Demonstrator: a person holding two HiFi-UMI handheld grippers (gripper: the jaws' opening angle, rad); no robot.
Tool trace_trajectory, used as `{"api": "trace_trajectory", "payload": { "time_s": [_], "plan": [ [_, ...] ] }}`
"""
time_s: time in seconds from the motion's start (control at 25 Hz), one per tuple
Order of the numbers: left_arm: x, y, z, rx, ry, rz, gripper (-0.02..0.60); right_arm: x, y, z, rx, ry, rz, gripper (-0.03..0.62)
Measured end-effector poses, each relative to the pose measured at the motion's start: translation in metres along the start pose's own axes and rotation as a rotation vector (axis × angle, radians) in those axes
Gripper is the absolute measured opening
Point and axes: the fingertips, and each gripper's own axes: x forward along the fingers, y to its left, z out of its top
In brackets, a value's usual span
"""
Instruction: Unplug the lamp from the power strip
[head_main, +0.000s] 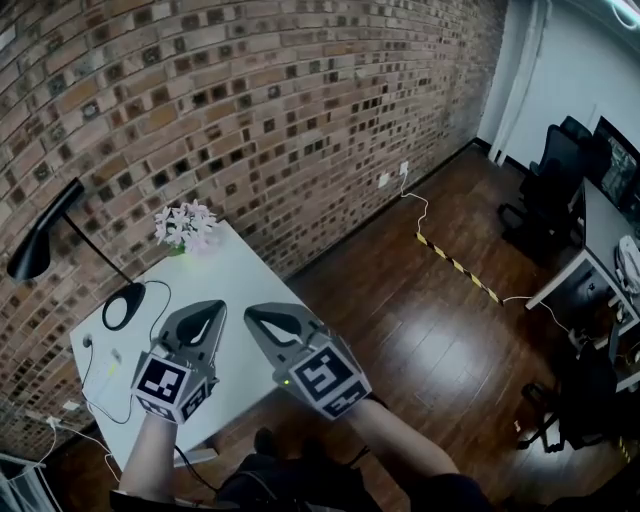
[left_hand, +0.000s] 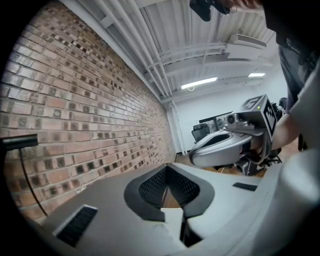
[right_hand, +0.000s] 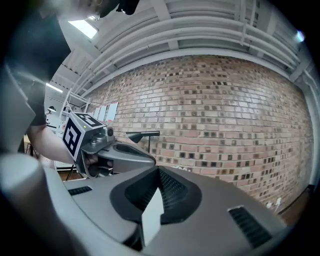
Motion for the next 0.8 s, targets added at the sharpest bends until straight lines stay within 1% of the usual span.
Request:
{"api": "trace_trajectory", "payload": {
  "time_s": [0.12,0.2,0.32,0.4,0.48,0.6,0.8],
  "plan": [
    [0.019,-0.01,0.01,0.001,-0.033,-0.067,-0.006,-0.015,-0.02,0.004,0.001,0.003,-0.067,0.003],
    [0.029,-0.015,0.01,-0.002,-0.035,-0.104,-0.006,-0.022,-0.028,0.004,0.0,0.009,-0.109,0.003],
    [0.036,-0.019,0.009,-0.016,-0.054,-0.15,-0.006,-0.026,-0.034,-0.001,-0.005,0.035,-0.161,0.003],
    [0.042,-0.02,0.01,-0.021,-0.089,-0.187,-0.006,-0.026,-0.037,-0.003,-0.009,0.052,-0.191,0.003],
    [0.047,-0.019,0.009,-0.03,-0.101,-0.217,-0.006,-0.02,-0.039,-0.003,-0.023,0.072,-0.208,0.003],
    [0.054,-0.013,0.002,-0.042,-0.086,-0.246,-0.006,-0.01,-0.035,-0.005,-0.043,0.115,-0.212,0.003],
    [0.064,0.009,-0.005,-0.075,-0.108,-0.283,-0.006,0.01,-0.045,-0.009,-0.032,0.151,-0.249,0.003]
  ]
}}
